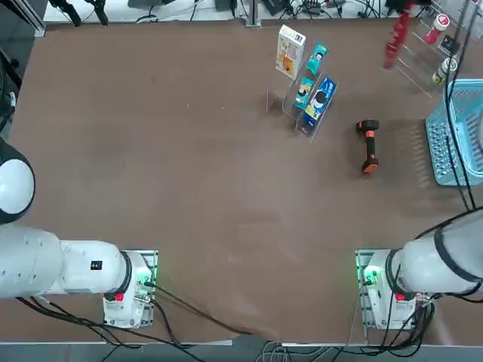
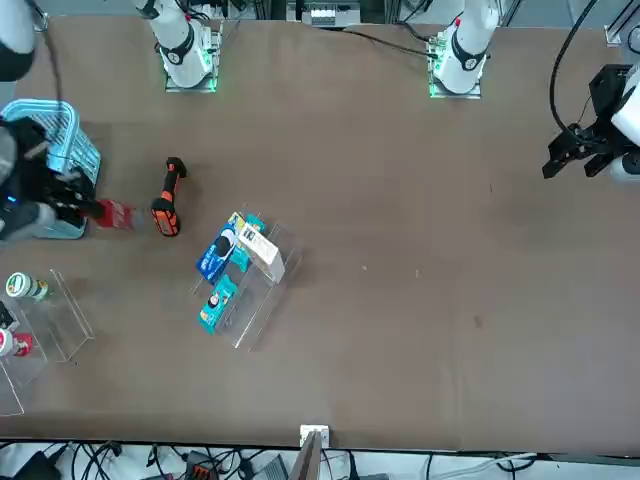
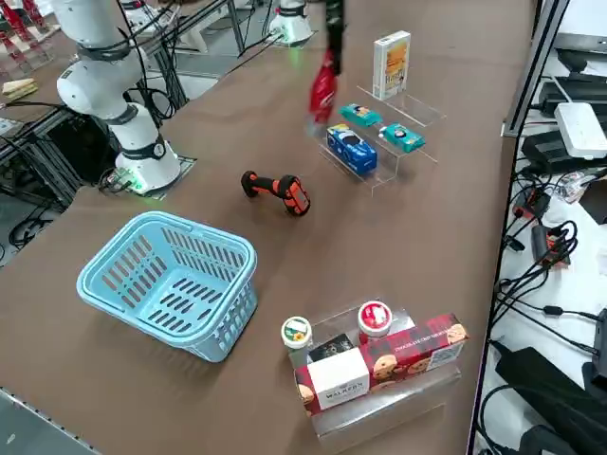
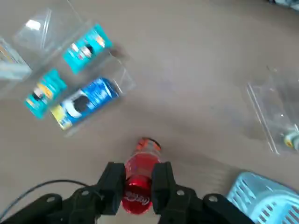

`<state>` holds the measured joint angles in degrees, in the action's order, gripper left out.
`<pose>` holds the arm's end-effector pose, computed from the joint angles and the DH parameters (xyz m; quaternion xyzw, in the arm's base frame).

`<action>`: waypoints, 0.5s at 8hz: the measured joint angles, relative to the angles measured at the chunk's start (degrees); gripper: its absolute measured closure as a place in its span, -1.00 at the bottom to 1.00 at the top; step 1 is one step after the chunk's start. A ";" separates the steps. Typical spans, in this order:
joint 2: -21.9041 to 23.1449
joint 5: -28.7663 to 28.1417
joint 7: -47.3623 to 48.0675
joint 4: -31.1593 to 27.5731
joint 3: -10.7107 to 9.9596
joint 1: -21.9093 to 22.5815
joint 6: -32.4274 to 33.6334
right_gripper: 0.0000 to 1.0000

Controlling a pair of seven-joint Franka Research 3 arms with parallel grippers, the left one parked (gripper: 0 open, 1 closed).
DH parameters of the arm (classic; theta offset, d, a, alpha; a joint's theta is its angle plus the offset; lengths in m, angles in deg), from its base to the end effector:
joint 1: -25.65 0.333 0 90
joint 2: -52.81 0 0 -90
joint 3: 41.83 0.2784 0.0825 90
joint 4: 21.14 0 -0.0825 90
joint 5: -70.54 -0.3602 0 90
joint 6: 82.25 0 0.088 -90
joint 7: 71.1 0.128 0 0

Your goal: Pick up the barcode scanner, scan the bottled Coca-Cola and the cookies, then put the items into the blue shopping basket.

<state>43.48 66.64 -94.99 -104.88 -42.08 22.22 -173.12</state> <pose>0.5731 -0.0281 0.5264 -0.9839 -0.1742 0.0106 0.0373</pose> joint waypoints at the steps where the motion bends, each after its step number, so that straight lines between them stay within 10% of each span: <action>1: 5.09 0.08 -5.96 -7.61 -0.16 -4.75 -2.49 0.31; 4: 15.97 0.44 -22.32 -22.51 -0.48 -19.54 -7.13 0.31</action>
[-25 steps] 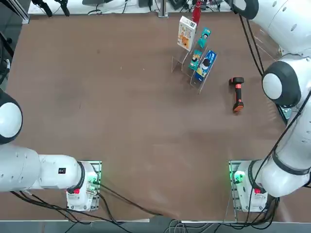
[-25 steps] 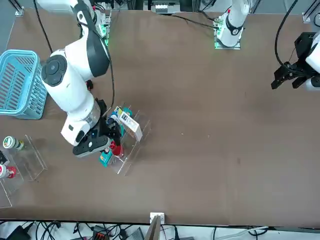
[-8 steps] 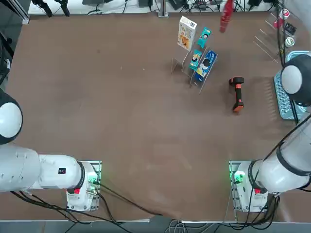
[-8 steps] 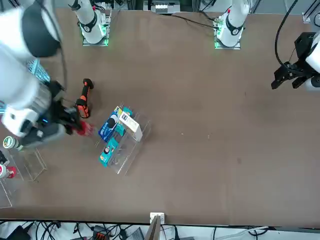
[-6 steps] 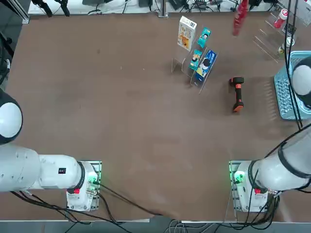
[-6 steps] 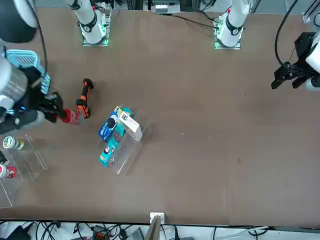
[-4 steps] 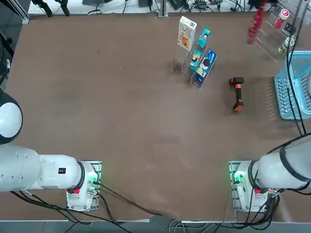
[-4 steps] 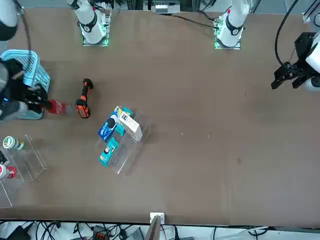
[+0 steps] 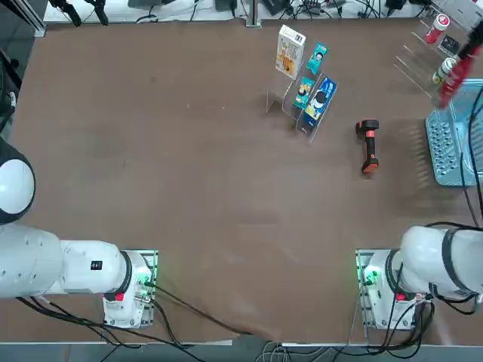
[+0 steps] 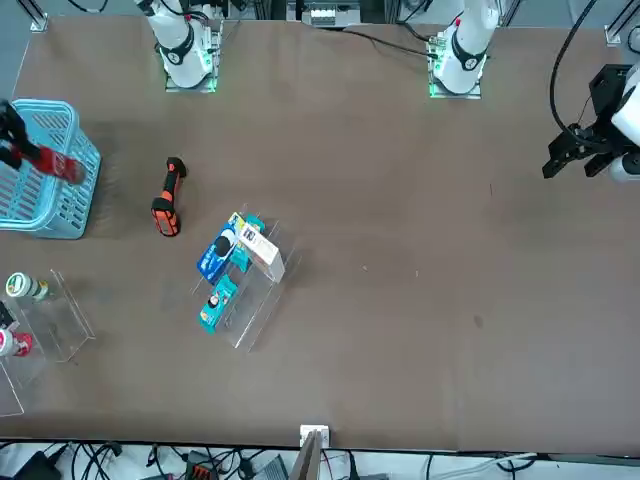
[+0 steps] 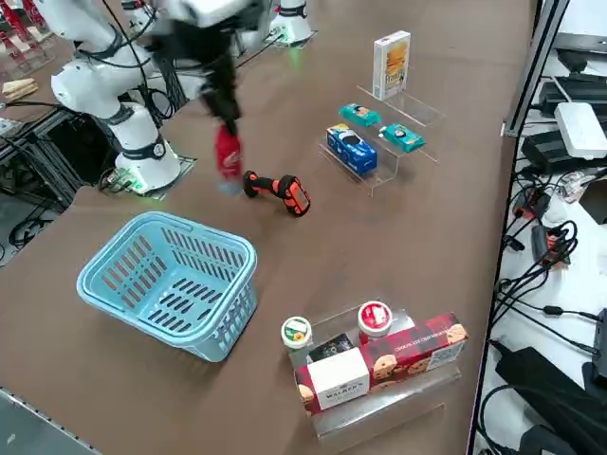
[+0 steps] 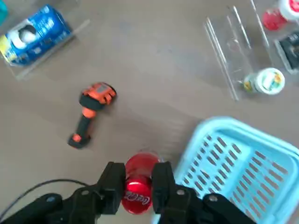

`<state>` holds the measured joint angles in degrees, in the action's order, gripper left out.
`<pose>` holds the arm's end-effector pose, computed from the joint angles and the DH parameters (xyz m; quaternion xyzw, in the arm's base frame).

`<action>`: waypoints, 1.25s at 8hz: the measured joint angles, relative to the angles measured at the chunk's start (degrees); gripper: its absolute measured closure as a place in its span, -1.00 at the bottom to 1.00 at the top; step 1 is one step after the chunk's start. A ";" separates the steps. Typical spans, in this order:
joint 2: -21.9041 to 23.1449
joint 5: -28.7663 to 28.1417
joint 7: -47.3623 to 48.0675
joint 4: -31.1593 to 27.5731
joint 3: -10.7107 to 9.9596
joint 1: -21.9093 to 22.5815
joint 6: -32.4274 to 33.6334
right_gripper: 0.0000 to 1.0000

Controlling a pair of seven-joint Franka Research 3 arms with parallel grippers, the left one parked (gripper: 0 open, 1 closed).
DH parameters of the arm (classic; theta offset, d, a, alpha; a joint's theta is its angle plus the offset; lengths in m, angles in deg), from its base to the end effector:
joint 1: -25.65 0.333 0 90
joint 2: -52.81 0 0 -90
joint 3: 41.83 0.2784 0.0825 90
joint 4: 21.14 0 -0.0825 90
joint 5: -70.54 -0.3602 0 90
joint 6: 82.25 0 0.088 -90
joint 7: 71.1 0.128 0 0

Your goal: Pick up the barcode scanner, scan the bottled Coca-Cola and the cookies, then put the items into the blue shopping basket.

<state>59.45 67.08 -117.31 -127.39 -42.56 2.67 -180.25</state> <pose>0.4633 -0.1962 0.5101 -0.9811 -0.1905 -0.0060 0.0331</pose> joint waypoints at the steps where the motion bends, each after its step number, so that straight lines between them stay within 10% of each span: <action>1: 1.50 0.08 -5.75 -2.34 -0.01 -4.51 -3.06 0.31; 4: 0.41 -0.08 -18.45 -9.71 -0.04 -15.67 -18.09 0.31; 10: -12.72 -13.24 -33.19 -17.53 0.06 -23.82 -37.39 0.31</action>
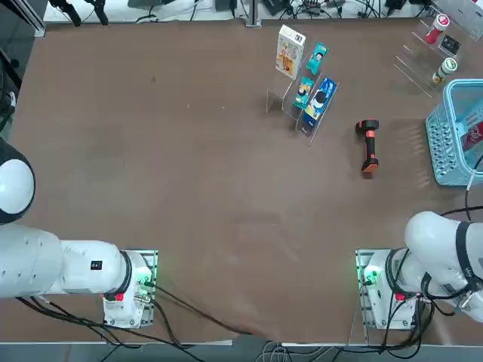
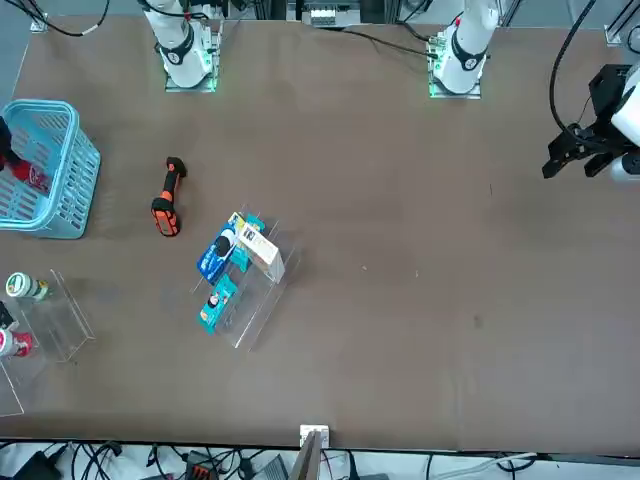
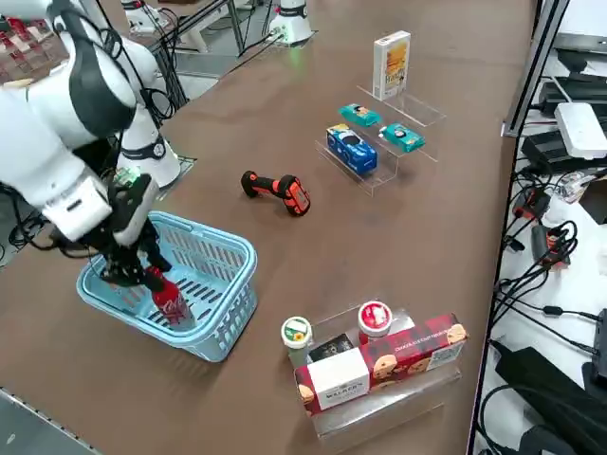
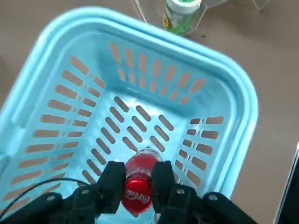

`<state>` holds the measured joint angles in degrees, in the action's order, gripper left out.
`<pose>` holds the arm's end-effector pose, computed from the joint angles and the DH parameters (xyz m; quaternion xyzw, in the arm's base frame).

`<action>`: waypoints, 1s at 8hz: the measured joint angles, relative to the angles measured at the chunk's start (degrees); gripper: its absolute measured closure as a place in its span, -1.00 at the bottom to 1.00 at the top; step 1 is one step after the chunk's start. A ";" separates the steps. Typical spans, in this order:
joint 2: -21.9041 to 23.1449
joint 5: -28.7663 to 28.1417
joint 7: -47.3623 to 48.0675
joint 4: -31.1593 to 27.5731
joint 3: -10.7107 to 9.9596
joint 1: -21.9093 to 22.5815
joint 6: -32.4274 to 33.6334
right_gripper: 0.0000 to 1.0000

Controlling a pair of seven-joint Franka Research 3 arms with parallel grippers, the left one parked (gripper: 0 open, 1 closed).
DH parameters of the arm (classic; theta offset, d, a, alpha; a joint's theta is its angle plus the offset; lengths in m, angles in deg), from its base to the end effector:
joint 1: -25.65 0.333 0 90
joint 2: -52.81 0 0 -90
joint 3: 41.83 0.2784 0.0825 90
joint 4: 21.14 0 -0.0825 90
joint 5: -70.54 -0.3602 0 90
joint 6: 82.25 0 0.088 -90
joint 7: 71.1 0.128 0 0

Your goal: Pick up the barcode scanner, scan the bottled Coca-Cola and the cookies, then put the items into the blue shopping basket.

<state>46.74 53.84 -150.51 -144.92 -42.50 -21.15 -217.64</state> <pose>0.3719 -0.3938 0.3156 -0.9772 -0.1774 -0.1164 0.0047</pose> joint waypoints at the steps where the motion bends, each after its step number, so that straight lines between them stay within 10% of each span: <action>1: -1.35 -0.33 -0.39 0.07 0.02 -0.10 -0.86 0.31; 3: -1.73 -0.93 -0.42 0.43 0.29 -0.11 -1.10 0.28; 6: -1.81 -1.08 -0.42 1.26 0.56 -0.11 -1.06 -0.83; 8: -1.42 -1.14 -0.32 4.11 1.53 0.00 2.35 -0.99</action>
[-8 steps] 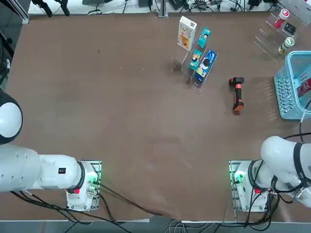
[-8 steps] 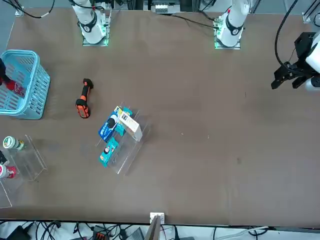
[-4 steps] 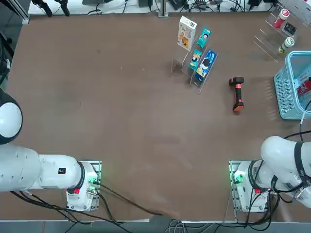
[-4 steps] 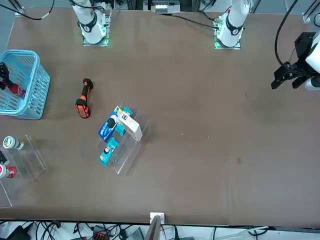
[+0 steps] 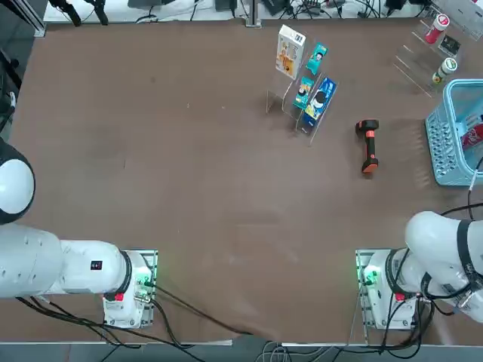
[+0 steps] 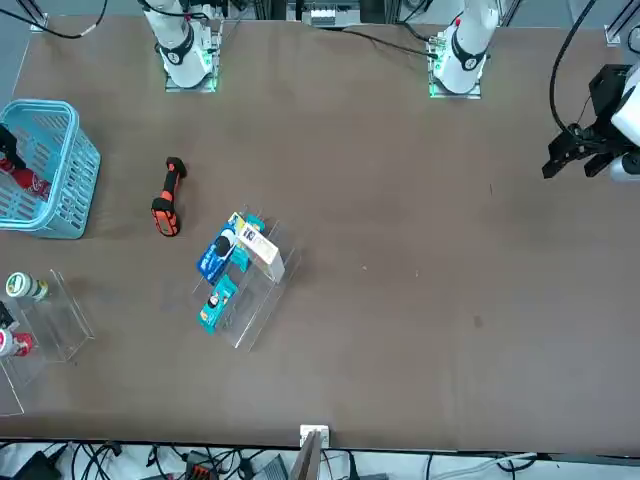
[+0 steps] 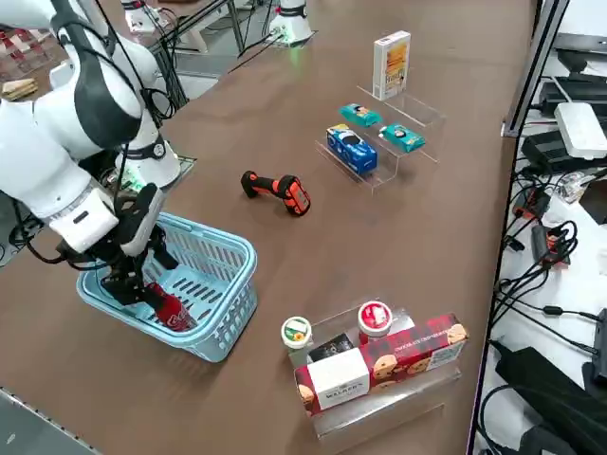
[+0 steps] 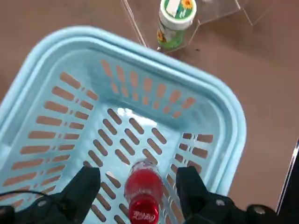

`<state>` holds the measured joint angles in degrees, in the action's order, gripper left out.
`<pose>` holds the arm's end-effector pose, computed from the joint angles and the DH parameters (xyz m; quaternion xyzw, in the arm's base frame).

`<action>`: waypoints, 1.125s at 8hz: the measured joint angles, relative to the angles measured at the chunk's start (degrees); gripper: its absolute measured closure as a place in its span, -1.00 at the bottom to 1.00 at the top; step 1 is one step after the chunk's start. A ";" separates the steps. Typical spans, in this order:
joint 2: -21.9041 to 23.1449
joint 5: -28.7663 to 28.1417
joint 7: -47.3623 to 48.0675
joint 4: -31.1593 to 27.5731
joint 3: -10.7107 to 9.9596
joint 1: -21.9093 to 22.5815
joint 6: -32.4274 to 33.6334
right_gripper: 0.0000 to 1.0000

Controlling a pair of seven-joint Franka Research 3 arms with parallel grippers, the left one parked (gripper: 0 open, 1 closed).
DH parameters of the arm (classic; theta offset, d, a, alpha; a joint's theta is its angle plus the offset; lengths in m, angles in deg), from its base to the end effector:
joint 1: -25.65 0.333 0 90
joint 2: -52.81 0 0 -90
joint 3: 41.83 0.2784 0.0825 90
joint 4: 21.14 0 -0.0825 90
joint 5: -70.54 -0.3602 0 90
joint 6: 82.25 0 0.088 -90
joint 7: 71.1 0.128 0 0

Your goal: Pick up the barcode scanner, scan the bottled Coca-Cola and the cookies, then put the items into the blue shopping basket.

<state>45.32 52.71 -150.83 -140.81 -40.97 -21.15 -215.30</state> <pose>0.3944 -0.3929 0.3295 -0.9730 -0.1911 -0.1294 0.0095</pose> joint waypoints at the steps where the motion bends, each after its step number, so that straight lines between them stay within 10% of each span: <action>1: 0.76 0.00 0.59 2.79 0.63 0.65 4.86 -0.99; 4: 4.99 4.33 10.51 9.57 1.48 9.50 15.51 -0.99; 9: 7.18 15.59 53.77 24.46 2.21 40.50 33.59 -0.98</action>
<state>52.50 68.29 -97.06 -116.35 -38.75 19.35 -181.70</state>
